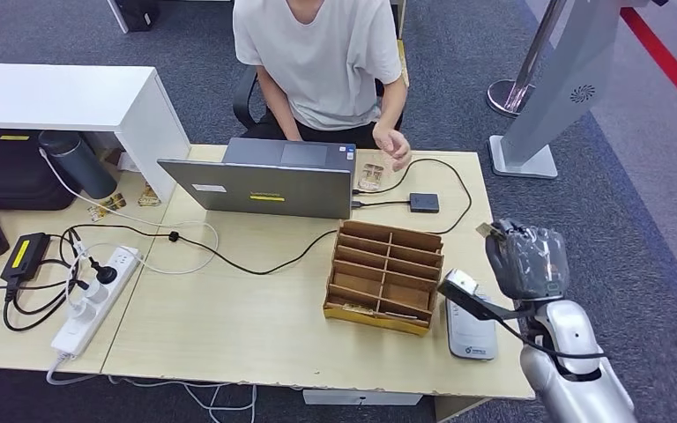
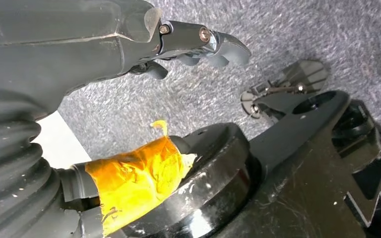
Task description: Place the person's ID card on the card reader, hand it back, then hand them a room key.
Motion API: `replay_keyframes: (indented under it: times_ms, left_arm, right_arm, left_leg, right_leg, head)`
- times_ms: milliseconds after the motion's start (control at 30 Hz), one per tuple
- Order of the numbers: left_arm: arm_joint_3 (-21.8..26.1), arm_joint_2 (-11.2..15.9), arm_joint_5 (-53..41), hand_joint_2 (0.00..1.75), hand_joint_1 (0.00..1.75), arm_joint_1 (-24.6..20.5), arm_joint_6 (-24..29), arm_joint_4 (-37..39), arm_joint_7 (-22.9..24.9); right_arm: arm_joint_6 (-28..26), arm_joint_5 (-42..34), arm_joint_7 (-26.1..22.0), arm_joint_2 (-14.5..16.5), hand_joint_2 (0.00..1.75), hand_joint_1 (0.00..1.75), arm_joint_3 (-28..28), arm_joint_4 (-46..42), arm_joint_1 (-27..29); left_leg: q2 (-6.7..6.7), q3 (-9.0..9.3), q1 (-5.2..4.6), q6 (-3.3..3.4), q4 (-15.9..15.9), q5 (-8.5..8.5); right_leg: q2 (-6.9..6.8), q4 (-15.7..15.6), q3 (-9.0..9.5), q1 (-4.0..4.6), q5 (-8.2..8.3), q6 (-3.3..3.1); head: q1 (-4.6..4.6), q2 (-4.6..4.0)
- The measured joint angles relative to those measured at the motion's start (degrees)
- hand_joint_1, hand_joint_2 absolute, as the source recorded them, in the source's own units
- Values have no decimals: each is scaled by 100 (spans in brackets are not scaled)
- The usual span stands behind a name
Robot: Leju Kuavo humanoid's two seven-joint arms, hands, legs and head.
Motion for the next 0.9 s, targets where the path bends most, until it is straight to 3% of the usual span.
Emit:
replay_keyframes:
  times_ms: [200, 533, 667, 900]
  left_arm:
    - [-16, -178, -5, 175, 0, 15, 477, 0, -69]
    - [-17, -260, -4, 175, 0, 22, 536, 0, -196]
    - [-17, -266, 40, 175, 0, 38, 532, 0, -208]
    - [-15, -267, 160, 175, 0, 88, 552, 0, -420]
  right_arm:
    - [372, -306, 131, 186, 175, 175, 100, 256, -1030]
    - [592, -890, 215, 708, 175, 175, 302, 1597, -2182]
    - [598, -1061, 179, 845, 175, 0, 339, 1888, -2320]
    - [528, -1213, -6, 885, 175, 0, 378, 1897, -2268]
  left_leg:
    - [-2, -2, 0, 0, 0, 2]
    - [-6, -2, 2, 0, 0, 2]
    - [-18, -8, 3, -3, 0, 4]
    - [-19, -11, 2, -3, 1, 4]
  right_leg:
    - [-1, 2, 1, 0, 0, 0]
    - [-4, 3, -1, 2, 0, -1]
    - [-15, 5, -2, 2, 0, -1]
    - [-15, 0, -5, 2, -1, -1]
  head:
    - [1, 0]
    - [-1, 0]
    - [1, 0]
    - [1, 0]
